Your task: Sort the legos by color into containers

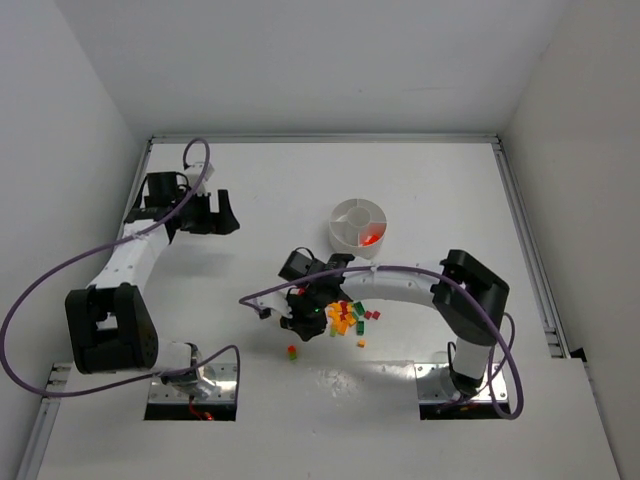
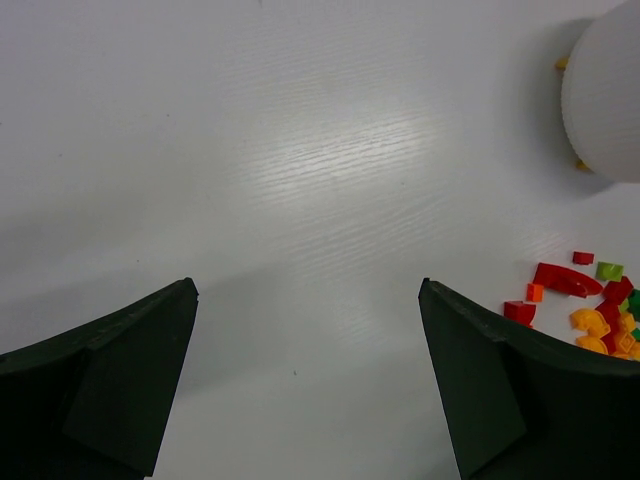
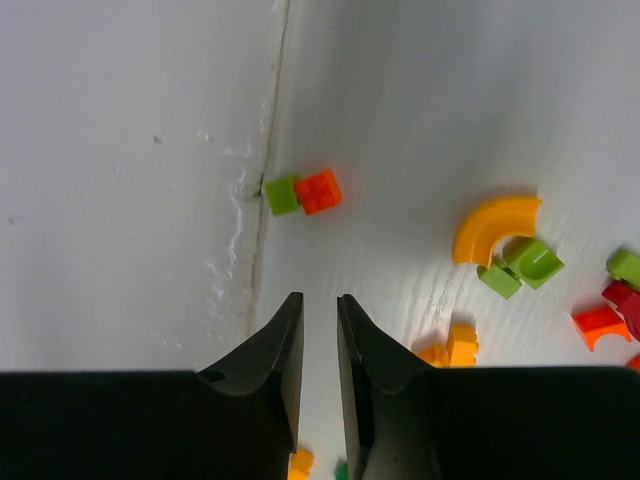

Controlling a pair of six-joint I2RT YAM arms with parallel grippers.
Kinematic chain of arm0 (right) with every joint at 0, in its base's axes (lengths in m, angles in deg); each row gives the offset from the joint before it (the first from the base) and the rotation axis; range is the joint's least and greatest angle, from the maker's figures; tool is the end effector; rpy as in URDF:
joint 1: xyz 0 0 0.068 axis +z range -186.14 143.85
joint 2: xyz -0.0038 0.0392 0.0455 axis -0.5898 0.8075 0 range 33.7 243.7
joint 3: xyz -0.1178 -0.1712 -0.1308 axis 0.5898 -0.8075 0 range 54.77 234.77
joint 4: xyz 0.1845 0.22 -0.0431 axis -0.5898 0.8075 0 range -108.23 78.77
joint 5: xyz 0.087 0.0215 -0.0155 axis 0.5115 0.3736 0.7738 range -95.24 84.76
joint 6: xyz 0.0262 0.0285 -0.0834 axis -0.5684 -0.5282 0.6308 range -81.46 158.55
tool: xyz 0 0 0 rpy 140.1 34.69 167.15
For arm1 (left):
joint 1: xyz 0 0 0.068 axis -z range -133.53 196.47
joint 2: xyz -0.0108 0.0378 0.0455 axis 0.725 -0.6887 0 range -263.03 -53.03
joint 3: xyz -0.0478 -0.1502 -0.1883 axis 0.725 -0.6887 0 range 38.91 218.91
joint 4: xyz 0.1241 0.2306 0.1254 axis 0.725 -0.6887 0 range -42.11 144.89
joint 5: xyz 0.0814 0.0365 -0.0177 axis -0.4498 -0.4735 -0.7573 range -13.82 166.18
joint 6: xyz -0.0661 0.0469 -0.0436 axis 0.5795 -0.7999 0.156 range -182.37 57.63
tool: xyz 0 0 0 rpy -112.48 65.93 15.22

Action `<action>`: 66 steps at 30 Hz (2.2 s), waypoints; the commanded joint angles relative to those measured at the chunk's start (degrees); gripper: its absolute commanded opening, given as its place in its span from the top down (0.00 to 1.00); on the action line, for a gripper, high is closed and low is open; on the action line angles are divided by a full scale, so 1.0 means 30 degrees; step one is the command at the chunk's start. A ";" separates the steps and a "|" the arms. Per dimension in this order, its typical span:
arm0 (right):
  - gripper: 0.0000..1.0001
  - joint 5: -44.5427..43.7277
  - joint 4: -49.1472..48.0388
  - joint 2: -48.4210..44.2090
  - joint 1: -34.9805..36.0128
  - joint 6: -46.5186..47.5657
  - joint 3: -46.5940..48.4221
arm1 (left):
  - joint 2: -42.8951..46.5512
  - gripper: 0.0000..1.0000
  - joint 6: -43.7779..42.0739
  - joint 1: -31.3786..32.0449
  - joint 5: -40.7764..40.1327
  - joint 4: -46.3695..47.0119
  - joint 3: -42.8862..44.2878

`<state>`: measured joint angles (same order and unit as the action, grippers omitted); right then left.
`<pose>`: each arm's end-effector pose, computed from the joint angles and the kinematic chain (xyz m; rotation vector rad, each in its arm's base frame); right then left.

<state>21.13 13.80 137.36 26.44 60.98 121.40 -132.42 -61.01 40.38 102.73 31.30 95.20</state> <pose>0.1446 0.3585 0.0863 -2.0156 2.0163 0.8073 0.3570 0.0010 0.1845 0.0662 2.3328 -0.5097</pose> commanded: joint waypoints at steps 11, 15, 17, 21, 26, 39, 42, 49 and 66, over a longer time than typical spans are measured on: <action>0.78 -0.5685 -0.3412 -0.0626 0.1022 -1.3888 0.0348 | 0.2322 0.01 0.1244 -0.0842 -0.2841 -0.0514 -0.0512; 0.61 -0.6414 -0.4171 -0.1415 0.1022 -1.5914 -0.0877 | 0.2530 0.01 0.0865 -0.0842 -0.3018 -0.0924 -0.0891; 0.54 -0.6417 -0.4405 -0.1798 0.0790 -1.6151 -0.0882 | 0.2530 0.01 0.0863 -0.0842 -0.3337 -0.1129 -0.0893; 0.61 -0.8075 -0.3008 -0.0660 0.0612 -1.6879 0.0197 | 0.2530 0.01 0.0863 -0.0842 -0.3516 -0.1129 -0.0717; 0.59 -1.0897 -0.2008 -0.0247 0.1052 -1.7872 0.1048 | 0.1741 0.01 0.0629 -0.0842 -0.3692 -0.1129 -0.0104; 0.58 -1.0577 -0.0570 0.1803 0.2809 -2.2418 0.2372 | 0.2645 0.01 -0.0192 -0.0842 -0.3927 -0.1481 -0.0247; 0.58 -1.0198 -0.0775 0.1981 0.2985 -2.2770 0.1991 | 0.3026 0.01 -0.0192 -0.1016 -0.3927 -0.1015 -0.0805; 0.44 -0.9728 -0.1126 0.3094 0.3513 -2.2947 0.1987 | 0.3379 0.01 -0.0016 -0.1018 -0.3577 -0.0661 -0.1479; 0.69 -1.0255 -0.1566 0.3475 0.3862 -2.3123 0.0878 | 0.2442 0.01 -0.0016 -0.1369 -0.3223 0.0072 -0.1127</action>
<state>-8.53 9.89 147.74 36.87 -7.58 126.47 -124.64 -61.03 37.37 91.73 29.07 91.01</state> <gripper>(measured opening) 0.319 0.992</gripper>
